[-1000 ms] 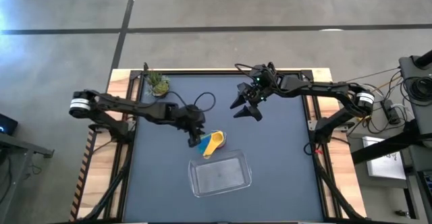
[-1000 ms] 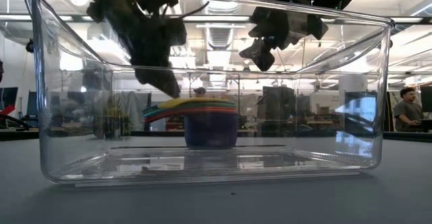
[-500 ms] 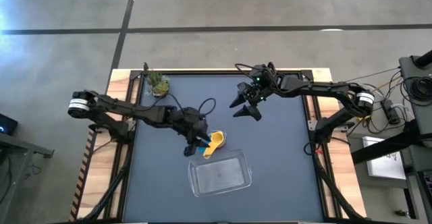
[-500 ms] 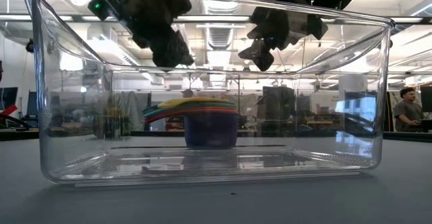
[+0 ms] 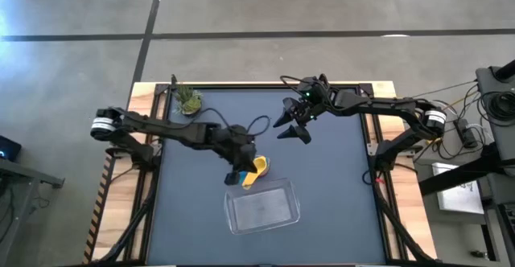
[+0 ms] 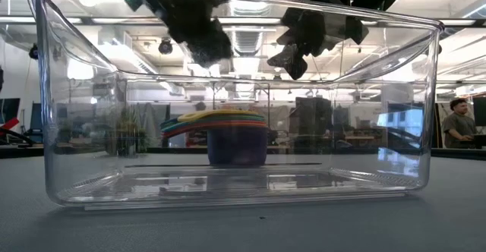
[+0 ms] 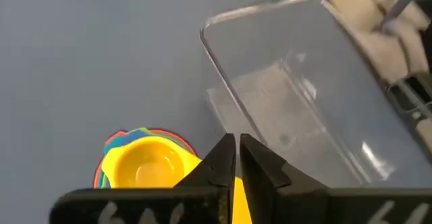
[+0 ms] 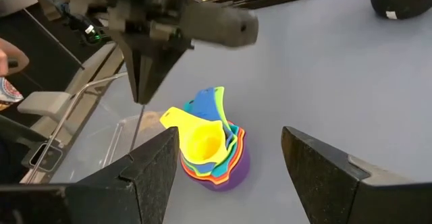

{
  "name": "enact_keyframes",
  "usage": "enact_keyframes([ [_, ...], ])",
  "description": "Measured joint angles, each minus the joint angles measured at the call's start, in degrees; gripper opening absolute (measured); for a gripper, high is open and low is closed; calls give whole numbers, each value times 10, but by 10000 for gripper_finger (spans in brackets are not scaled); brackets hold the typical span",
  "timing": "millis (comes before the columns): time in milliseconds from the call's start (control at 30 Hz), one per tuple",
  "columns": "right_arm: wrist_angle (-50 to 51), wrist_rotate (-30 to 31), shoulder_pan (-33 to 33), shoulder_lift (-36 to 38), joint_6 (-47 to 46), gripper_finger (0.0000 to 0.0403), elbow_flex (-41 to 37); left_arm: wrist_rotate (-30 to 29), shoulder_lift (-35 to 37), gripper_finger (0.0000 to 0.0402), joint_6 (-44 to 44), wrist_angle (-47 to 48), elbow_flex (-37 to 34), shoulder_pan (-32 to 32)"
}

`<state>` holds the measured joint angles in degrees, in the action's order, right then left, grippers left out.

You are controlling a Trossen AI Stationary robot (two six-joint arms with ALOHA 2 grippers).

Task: Nest measuring cups in basket
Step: Adjust the nested measuring cups

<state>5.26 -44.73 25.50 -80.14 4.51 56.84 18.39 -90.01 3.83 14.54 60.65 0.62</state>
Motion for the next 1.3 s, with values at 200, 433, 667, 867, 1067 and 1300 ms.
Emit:
enact_keyframes([
  [200, 3, 0, 0, 0, 0, 249, 0, 17, -79, 1, 38, 84, 67, 0],
  [433, 4, 0, 0, 0, 0, 249, 0, 22, -154, 0, 76, 167, 155, 2],
  [667, 5, -1, 0, 0, 0, 249, 0, 22, -185, 0, 126, 230, 200, 14],
  [867, 5, 0, 0, 0, 0, 249, 0, 15, -186, 0, 135, 244, 191, 20],
  [1067, 5, 0, 0, 0, 0, 249, 0, -47, -186, 0, 121, 286, 184, 20],
  [1300, 5, -1, 0, 0, 0, 249, 0, -61, -182, 0, 110, 312, 184, 20],
])
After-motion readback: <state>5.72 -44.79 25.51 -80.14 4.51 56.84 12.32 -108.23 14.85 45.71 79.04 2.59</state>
